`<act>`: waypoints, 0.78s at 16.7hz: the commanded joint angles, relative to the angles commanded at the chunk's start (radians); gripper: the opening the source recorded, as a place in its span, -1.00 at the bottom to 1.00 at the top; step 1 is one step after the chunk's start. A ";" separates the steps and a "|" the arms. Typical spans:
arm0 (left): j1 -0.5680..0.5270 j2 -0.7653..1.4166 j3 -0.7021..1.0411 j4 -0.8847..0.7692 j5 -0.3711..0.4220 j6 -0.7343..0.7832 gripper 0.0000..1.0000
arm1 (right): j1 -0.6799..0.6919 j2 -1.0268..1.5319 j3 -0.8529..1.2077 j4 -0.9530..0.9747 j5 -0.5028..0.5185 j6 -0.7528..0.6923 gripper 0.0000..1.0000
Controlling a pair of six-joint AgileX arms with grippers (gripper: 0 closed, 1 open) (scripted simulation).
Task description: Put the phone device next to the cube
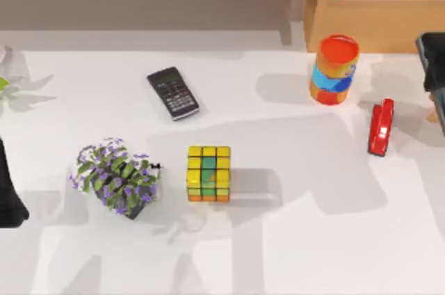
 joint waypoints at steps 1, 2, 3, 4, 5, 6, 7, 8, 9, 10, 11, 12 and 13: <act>0.000 0.000 0.000 0.000 0.000 0.000 1.00 | 0.046 0.035 0.014 -0.016 0.000 0.066 -1.00; 0.000 0.000 0.000 0.000 0.000 0.000 1.00 | 0.093 0.069 0.026 -0.031 0.002 0.130 -1.00; 0.000 0.000 0.000 0.000 0.000 0.000 1.00 | 0.139 0.102 0.037 -0.042 0.005 0.192 -1.00; 0.000 0.000 0.000 0.000 0.000 0.000 1.00 | 0.185 0.133 0.046 -0.050 0.011 0.252 -1.00; 0.000 0.000 0.000 0.000 0.000 0.000 1.00 | 0.230 0.162 0.055 -0.055 0.020 0.308 -1.00; 0.000 0.000 0.000 0.000 0.000 0.000 1.00 | 0.274 0.188 0.063 -0.058 0.030 0.362 -1.00; 0.000 0.000 0.000 0.000 0.000 0.000 1.00 | 0.316 0.213 0.070 -0.059 0.041 0.412 -1.00; 0.000 0.000 0.000 0.000 0.000 0.000 1.00 | 0.355 0.234 0.077 -0.057 0.054 0.458 -1.00; 0.000 0.000 0.000 0.000 0.000 0.000 1.00 | 0.390 0.253 0.083 -0.053 0.069 0.498 -1.00; 0.000 0.000 0.000 0.000 0.000 0.000 1.00 | 0.421 0.269 0.088 -0.049 0.083 0.533 -1.00; 0.000 0.000 0.000 0.000 0.000 0.000 1.00 | 0.448 0.282 0.093 -0.044 0.096 0.563 -1.00; 0.000 0.000 0.000 0.000 0.000 0.000 1.00 | 0.470 0.292 0.097 -0.039 0.108 0.587 -1.00; 0.000 0.000 0.000 0.000 0.000 0.000 1.00 | 0.486 0.299 0.100 -0.034 0.118 0.604 -1.00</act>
